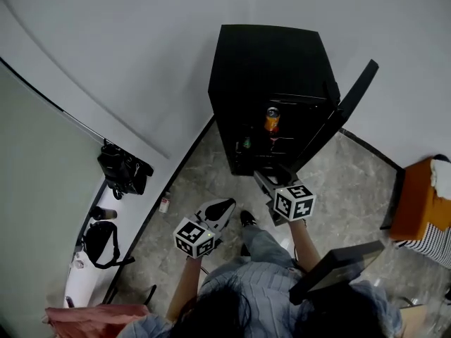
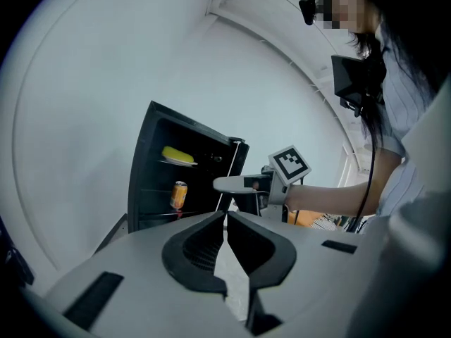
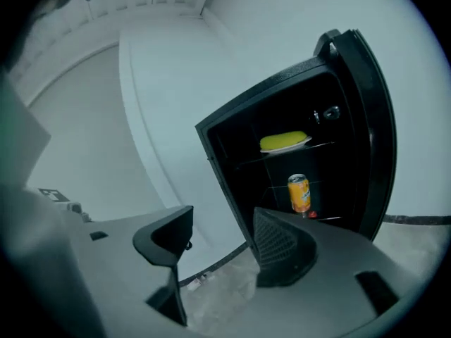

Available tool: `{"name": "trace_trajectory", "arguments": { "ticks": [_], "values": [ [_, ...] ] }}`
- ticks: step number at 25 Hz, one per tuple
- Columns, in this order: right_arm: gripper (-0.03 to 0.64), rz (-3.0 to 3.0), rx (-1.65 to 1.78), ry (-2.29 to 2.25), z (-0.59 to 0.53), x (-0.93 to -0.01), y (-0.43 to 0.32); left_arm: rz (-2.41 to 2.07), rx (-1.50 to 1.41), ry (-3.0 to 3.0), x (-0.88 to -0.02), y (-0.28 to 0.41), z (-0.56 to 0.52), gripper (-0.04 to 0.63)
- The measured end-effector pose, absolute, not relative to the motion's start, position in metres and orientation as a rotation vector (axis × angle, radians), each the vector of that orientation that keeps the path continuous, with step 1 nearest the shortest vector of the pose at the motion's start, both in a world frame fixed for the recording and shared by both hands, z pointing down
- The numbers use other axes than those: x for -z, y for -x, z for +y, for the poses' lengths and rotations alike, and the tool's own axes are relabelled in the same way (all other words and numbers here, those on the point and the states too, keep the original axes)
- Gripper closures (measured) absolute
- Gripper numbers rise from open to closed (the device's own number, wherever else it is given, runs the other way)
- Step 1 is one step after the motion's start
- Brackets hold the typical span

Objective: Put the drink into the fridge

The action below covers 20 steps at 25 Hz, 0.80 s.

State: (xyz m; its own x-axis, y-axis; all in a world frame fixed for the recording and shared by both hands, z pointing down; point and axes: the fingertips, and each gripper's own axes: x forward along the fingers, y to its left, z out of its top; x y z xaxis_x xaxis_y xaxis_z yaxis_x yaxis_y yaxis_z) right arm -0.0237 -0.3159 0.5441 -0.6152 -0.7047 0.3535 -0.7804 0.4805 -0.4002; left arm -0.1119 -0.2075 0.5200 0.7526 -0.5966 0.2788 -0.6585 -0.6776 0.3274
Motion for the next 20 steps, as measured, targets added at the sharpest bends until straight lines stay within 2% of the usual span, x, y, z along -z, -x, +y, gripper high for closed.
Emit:
{"name": "trace_trajectory", "arguments": {
  "ticks": [7,13,20],
  "values": [
    [0.4,-2.626,-0.802,-1.31,-0.263,-0.52,0.032,-1.0,-0.136,-2.575,-0.501,0.119,-0.181,0.586],
    [0.411,-2.647,-0.793,-1.289,-0.222,-0.507,0.036,-1.014,-0.065,-2.582,-0.492,0.12,-0.154,0.586],
    [0.455,-2.657,-0.754,-1.294,-0.175,-0.495,0.035,-1.025,0.003,-2.589,-0.486,0.117,-0.121,0.586]
  ]
}}
